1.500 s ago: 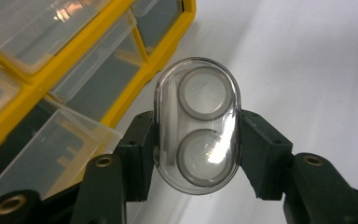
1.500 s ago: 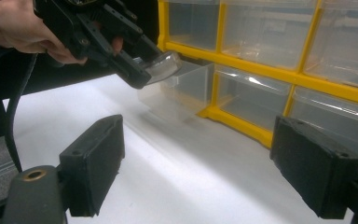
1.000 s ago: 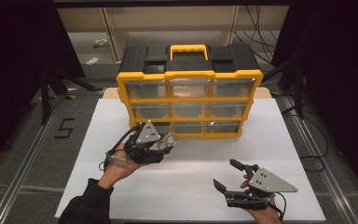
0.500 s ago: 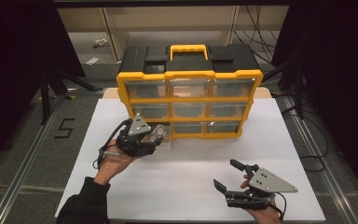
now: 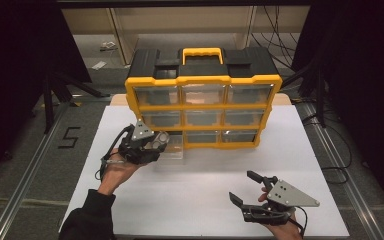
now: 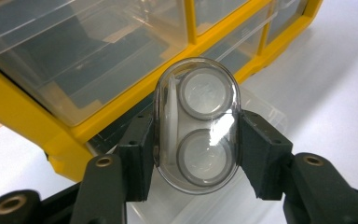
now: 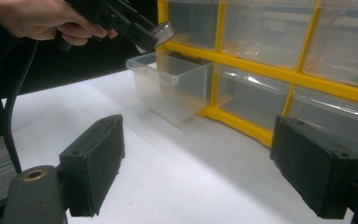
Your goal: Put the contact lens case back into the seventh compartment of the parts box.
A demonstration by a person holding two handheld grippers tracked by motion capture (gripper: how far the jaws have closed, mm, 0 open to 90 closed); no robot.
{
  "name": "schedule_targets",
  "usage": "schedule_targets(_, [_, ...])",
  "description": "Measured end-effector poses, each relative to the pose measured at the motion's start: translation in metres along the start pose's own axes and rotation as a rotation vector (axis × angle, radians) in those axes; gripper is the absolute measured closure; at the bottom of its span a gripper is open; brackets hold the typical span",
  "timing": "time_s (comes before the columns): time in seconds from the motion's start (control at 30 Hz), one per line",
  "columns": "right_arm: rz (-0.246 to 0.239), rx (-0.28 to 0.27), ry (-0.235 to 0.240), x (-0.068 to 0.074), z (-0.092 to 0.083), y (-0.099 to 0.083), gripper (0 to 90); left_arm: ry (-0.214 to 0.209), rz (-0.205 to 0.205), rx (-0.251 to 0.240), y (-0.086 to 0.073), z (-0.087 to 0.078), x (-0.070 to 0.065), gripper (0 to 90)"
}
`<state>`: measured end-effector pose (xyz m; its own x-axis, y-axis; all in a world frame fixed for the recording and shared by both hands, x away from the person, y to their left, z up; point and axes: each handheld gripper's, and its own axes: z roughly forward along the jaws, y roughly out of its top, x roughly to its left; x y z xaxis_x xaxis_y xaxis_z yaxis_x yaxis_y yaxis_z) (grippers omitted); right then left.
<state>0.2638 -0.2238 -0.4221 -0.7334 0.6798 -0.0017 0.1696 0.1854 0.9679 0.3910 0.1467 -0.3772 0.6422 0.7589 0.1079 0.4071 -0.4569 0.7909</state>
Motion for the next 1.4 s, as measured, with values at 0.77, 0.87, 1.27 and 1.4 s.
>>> schedule_targets(0.77, [0.001, -0.001, -0.001, 0.0, 0.0, 0.0, 18.7, 0.022, -0.034, 0.031, -0.009, 0.008, 0.012, 49.3])
schedule_targets(0.87, [0.001, -0.001, -0.001, 0.0, 0.0, 0.0, 18.7, 0.027, -0.031, 0.039, -0.01, 0.009, 0.012, 49.2])
schedule_targets(1.27, [0.001, -0.006, -0.001, 0.0, 0.0, 0.0, 18.8, 0.021, -0.028, 0.061, -0.01, 0.012, 0.011, 49.2])
schedule_targets(1.4, [0.0, -0.004, 0.0, 0.0, 0.0, 0.0, 18.8, 0.024, -0.032, 0.071, -0.011, 0.013, 0.011, 49.2])
